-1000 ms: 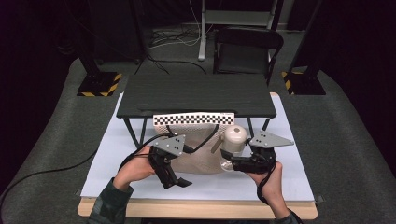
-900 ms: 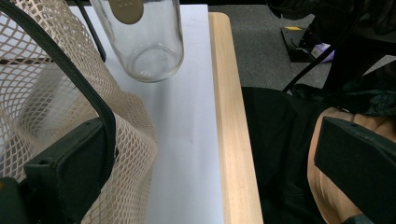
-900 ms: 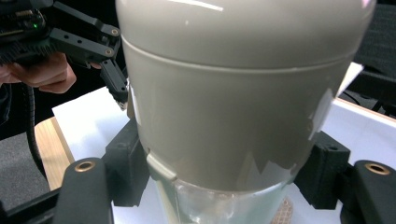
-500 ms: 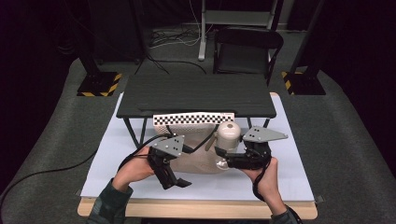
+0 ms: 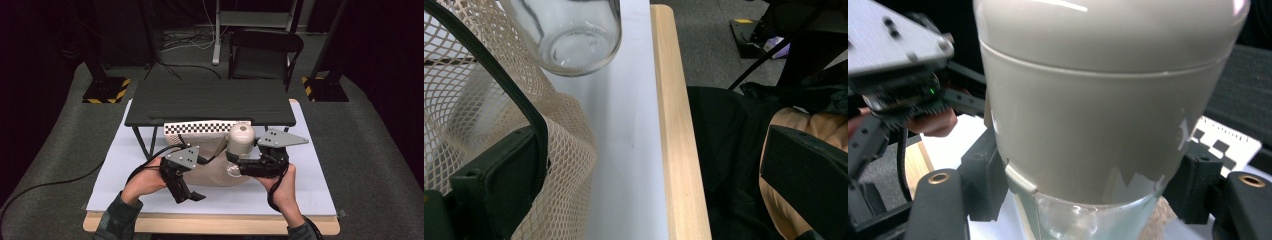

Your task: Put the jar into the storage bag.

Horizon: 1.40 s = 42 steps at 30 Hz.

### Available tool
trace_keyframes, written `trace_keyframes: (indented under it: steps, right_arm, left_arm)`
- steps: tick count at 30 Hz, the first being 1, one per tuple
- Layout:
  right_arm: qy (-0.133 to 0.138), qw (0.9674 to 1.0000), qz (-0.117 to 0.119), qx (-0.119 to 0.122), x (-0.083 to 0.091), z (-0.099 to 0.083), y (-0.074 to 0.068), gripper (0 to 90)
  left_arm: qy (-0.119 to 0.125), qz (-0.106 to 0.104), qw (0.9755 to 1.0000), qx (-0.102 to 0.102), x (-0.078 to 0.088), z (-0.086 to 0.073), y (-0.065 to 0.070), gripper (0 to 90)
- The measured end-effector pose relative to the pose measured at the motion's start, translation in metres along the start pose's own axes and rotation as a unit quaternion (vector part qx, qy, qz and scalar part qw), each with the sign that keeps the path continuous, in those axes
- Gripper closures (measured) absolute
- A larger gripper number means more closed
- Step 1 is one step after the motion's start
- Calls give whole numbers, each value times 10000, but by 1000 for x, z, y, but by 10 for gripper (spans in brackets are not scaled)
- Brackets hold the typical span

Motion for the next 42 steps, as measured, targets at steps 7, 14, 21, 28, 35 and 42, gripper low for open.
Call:
trace_keyframes:
  steps: [7,14,21,28,35,42]
  right_arm:
    - [33,10000,11,72,-6,12,-2,297]
    - [84,9999,32,148,-9,23,-5,297]
    - [113,9997,31,217,-13,33,-6,297]
    - [176,9995,21,247,-16,41,-6,297]
    - [197,9993,26,308,-25,47,-7,297]
    - [186,9993,30,338,-38,50,-7,297]
  left_arm:
    - [-52,30,10000,-5,-3,-1,-1,0]
    - [-86,34,10000,-4,-4,-3,-2,0]
    - [-122,48,9999,-22,-6,-3,-2,0]
    - [-147,40,9999,-2,-7,-4,-2,0]
    - [-145,40,9999,-8,-7,-4,-2,0]
    - [-121,30,9999,-8,-7,-4,-2,0]
Point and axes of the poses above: each handheld gripper's, and its own axes: x roughly backward along the jaws, z roughly out of its top, y roughly to its right, the point moved 8 cm from there along -x, roughly forward along the jaws, and after that the axes turned 9 degrees about y, right-handed, at the moved point
